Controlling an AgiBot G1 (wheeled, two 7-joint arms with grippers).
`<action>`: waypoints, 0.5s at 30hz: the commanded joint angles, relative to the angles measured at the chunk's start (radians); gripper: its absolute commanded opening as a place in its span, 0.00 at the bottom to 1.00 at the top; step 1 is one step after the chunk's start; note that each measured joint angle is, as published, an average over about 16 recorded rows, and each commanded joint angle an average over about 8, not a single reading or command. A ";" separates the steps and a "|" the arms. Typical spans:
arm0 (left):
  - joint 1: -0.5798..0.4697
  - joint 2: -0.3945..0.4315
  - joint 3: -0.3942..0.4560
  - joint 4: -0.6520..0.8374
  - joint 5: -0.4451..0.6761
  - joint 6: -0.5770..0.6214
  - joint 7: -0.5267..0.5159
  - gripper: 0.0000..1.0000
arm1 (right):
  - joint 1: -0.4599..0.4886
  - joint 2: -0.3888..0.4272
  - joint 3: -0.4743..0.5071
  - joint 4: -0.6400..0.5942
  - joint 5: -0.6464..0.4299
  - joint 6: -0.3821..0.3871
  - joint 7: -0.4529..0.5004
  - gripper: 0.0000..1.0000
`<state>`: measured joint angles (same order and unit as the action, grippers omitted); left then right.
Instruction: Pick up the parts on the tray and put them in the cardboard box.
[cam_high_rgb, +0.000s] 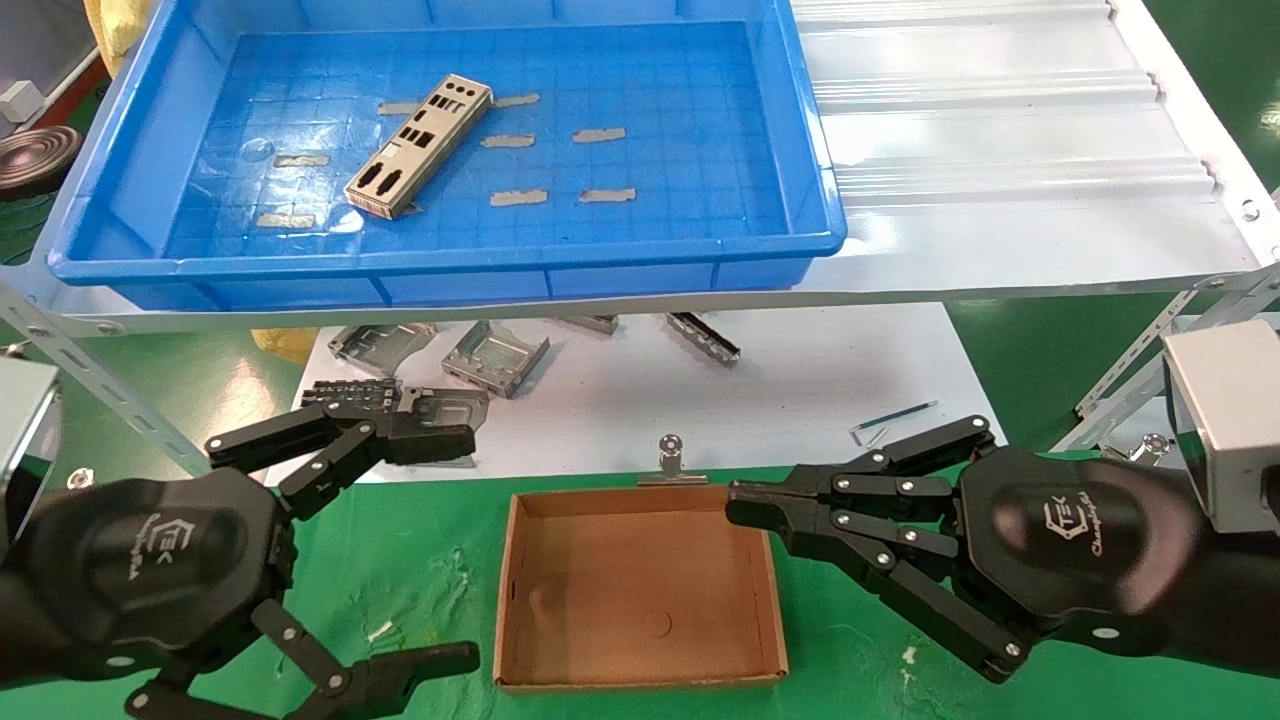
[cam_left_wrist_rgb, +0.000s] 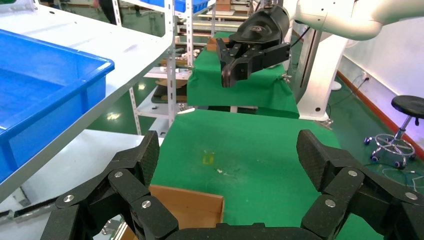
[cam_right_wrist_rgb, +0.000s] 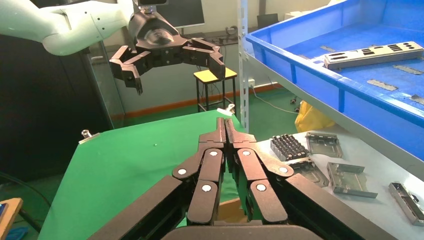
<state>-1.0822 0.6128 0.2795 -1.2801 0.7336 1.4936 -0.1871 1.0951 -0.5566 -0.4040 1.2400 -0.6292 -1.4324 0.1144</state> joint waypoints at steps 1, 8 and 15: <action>0.003 0.000 0.000 0.000 -0.002 0.002 0.001 1.00 | 0.000 0.000 0.000 0.000 0.000 0.000 0.000 0.00; -0.083 0.010 0.010 0.018 0.052 -0.054 -0.043 1.00 | 0.000 0.000 0.000 0.000 0.000 0.000 0.000 0.00; -0.310 0.084 0.077 0.170 0.226 -0.164 -0.146 1.00 | 0.000 0.000 0.000 0.000 0.000 0.000 0.000 0.00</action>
<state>-1.3923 0.7050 0.3601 -1.0927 0.9589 1.3466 -0.3146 1.0951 -0.5566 -0.4040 1.2400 -0.6292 -1.4325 0.1144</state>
